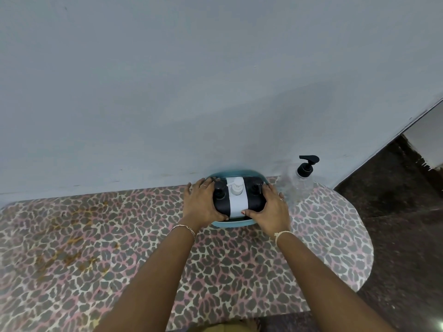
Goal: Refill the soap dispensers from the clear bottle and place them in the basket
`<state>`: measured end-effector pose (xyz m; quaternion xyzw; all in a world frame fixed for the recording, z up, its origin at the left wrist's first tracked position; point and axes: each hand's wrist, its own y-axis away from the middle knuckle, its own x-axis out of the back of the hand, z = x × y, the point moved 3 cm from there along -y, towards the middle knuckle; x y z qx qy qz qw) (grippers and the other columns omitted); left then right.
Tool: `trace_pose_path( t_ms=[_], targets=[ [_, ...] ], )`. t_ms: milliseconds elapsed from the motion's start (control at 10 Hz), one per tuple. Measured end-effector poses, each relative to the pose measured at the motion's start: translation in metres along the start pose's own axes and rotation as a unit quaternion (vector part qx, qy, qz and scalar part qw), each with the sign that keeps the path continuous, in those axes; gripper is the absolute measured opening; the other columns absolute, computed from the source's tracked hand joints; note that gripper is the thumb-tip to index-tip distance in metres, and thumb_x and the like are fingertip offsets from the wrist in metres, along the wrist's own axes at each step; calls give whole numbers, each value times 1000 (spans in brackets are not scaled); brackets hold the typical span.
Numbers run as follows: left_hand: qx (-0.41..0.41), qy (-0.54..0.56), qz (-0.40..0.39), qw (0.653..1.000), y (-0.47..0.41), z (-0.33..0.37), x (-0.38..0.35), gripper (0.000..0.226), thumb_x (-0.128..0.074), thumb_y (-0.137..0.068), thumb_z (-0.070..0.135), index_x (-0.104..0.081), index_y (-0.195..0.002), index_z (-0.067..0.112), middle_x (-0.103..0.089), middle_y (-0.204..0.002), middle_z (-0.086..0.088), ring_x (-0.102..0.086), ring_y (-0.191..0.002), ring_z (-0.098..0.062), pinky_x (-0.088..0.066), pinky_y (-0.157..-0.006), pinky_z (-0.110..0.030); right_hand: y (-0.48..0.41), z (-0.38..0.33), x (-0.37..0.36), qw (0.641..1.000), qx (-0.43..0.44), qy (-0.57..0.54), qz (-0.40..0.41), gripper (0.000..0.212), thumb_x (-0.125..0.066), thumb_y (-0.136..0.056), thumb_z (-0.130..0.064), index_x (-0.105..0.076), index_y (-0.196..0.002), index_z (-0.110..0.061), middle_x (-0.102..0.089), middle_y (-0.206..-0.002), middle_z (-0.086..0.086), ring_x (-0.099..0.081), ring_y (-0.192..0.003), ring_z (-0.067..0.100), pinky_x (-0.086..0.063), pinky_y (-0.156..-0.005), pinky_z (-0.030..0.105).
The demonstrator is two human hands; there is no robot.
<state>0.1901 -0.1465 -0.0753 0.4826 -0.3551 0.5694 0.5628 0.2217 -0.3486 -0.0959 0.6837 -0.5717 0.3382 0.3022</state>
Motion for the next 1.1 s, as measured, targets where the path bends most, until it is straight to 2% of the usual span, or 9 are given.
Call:
trace_pose_path(
  t_ms=[100,200,300,400,600,800,900,1000,1100],
  targets=[
    [-7,12,7,1000,-1,0,1,107,-80,-48,59,-37,-140,28,-40,-144,10,-31,-137,-16,-21,-111,-40,0,-1,1,1000,-7,0,-11,95,-85,-65,-42,-41,-144,-14,-39,-151,3,-34,-139,21,-31,-113,41],
    [-7,24,4,1000,-2,0,0,107,-81,-47,58,-38,-140,28,-41,-143,9,-32,-136,-18,-25,-109,-39,-1,0,-1,1000,-14,-6,-14,95,-86,-62,-43,-43,-142,-16,-40,-149,0,-41,-135,21,-40,-107,40],
    [0,30,-6,1000,0,-1,-3,110,-81,-49,57,-33,-143,27,-33,-151,7,-24,-142,-19,-23,-113,-42,0,-2,-1,1000,-14,-10,-12,94,-86,-61,-42,-43,-142,-17,-41,-149,0,-43,-133,20,-42,-105,40],
    [10,45,-29,999,3,0,-4,117,-83,-54,52,-22,-149,25,-17,-159,6,-11,-147,-19,-17,-116,-45,0,-2,0,1000,-9,-10,-13,94,-85,-64,-41,-42,-143,-16,-39,-150,1,-42,-134,21,-41,-106,41],
    [44,82,-34,995,12,-2,-3,129,-83,-60,52,2,-153,22,9,-161,5,-2,-149,-23,-13,-116,-52,4,-5,4,1000,-6,-10,-22,95,-82,-68,-43,-35,-145,-14,-38,-149,3,-37,-137,22,-38,-109,42],
    [67,115,-14,991,30,-6,5,121,-78,-69,53,2,-153,18,7,-161,1,-2,-149,-23,-13,-119,-50,16,-16,13,998,-2,-60,-2,98,-82,-68,-45,-30,-145,-15,-40,-146,3,-37,-135,22,-37,-109,45],
    [82,114,0,990,46,-10,15,114,-73,-75,52,2,-153,15,6,-161,-1,-2,-149,-23,-12,-119,-48,26,-30,22,997,-11,-71,5,105,-73,-77,-51,-12,-152,-11,-20,-158,5,-20,-145,22,-26,-116,43],
    [93,130,30,987,61,-19,29,106,-70,-81,47,1,-153,14,6,-161,0,-1,-149,-21,-14,-119,-48,30,-48,31,996,4,-87,24,101,-62,-85,-55,-3,-153,-10,-10,-161,5,-10,-147,20,-18,-119,40],
    [91,98,57,989,78,-27,46,99,-65,-87,43,3,-153,14,8,-161,2,1,-149,-20,-15,-119,-47,35,-71,38,997,42,-59,28,96,-54,-89,-57,-2,-154,-9,-4,-162,5,-4,-148,18,-11,-120,35]
  ],
)
